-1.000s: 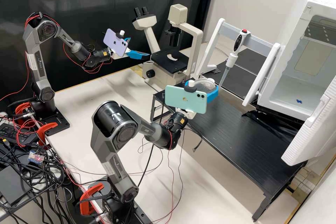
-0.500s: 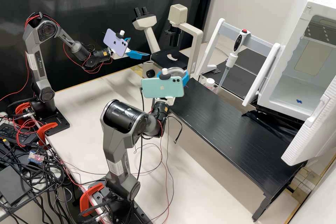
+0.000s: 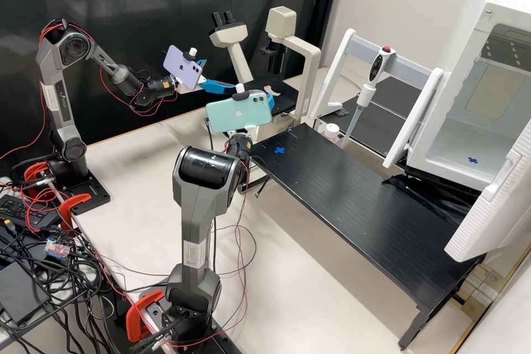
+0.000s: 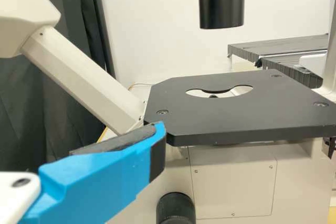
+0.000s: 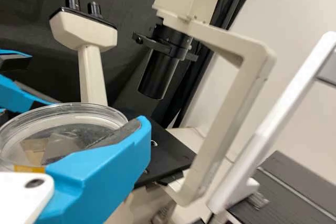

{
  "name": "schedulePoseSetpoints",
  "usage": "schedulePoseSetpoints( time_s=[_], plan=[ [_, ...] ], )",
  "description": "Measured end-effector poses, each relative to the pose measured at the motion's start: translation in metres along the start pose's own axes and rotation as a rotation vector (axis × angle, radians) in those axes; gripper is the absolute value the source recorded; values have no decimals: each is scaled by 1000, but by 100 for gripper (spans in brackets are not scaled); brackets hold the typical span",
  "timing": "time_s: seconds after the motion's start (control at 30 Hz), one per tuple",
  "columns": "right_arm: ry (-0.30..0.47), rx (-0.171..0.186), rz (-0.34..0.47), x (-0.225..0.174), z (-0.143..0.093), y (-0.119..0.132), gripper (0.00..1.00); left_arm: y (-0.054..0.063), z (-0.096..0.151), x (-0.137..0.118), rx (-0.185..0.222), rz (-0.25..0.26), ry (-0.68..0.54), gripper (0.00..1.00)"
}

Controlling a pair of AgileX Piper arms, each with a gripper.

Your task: Move the petri dish to the microscope

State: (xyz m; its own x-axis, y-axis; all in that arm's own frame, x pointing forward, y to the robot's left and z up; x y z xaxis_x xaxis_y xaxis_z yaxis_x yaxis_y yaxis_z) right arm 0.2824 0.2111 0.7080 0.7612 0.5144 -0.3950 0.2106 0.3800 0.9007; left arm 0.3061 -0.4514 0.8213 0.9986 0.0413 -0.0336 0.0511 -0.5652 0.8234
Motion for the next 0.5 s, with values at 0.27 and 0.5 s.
schedulePoseSetpoints(
  time_s=[0.27,0.5],
  plan=[
    [-72,-3,-78,51,0,-14,0,0,0,0,0,0,0,100],
    [-120,-40,-125,90,3,-21,0,0,0,0,0,0,0,100]
  ],
)
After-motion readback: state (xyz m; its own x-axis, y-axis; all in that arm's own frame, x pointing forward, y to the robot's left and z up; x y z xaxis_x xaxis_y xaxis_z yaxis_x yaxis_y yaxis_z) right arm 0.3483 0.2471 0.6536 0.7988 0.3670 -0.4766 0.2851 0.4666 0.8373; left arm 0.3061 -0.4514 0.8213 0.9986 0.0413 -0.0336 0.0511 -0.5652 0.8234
